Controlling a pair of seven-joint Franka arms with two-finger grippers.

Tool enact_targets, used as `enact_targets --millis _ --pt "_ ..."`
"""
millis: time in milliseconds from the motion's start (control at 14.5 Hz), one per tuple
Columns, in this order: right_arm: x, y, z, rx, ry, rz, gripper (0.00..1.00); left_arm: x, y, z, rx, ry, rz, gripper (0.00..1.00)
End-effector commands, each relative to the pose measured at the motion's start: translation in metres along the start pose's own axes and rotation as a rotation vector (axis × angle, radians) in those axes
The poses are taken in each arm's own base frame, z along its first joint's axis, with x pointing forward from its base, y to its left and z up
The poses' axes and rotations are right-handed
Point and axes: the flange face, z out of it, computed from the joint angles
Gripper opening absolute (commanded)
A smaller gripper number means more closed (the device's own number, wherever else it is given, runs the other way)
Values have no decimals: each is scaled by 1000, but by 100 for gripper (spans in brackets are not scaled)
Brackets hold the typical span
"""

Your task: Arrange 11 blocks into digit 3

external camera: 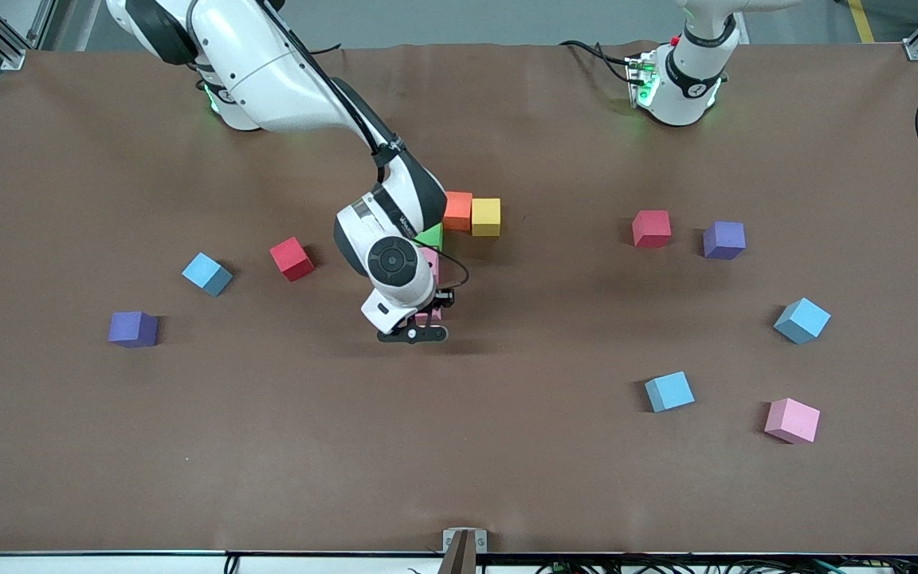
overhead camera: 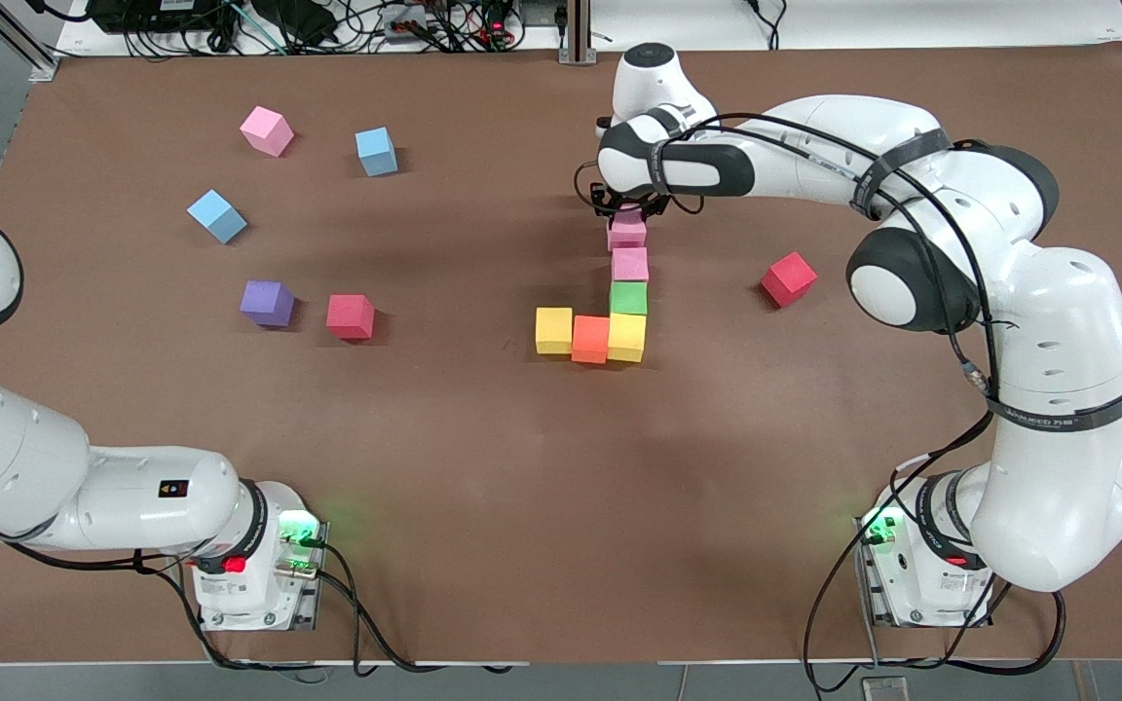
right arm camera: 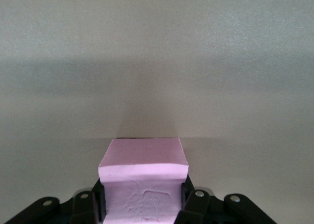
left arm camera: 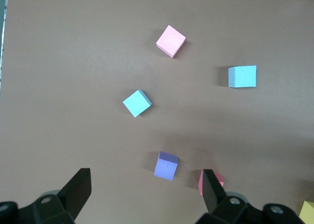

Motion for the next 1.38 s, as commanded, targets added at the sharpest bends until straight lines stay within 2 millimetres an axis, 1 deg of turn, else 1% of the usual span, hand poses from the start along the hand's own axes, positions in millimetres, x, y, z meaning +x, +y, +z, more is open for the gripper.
enact_targets --millis 0,552,967,1312 --pt "-6 4 1 4 -8 9 24 -3 7 -3 12 -1 16 100" --pt "-5 7 3 17 17 18 23 -2 11 0 12 -6 30 100" --pt "-7 8 -1 18 18 16 23 0 10 3 14 -12 26 100" --pt "-9 11 0 10 15 14 24 4 4 0 12 20 17 100"
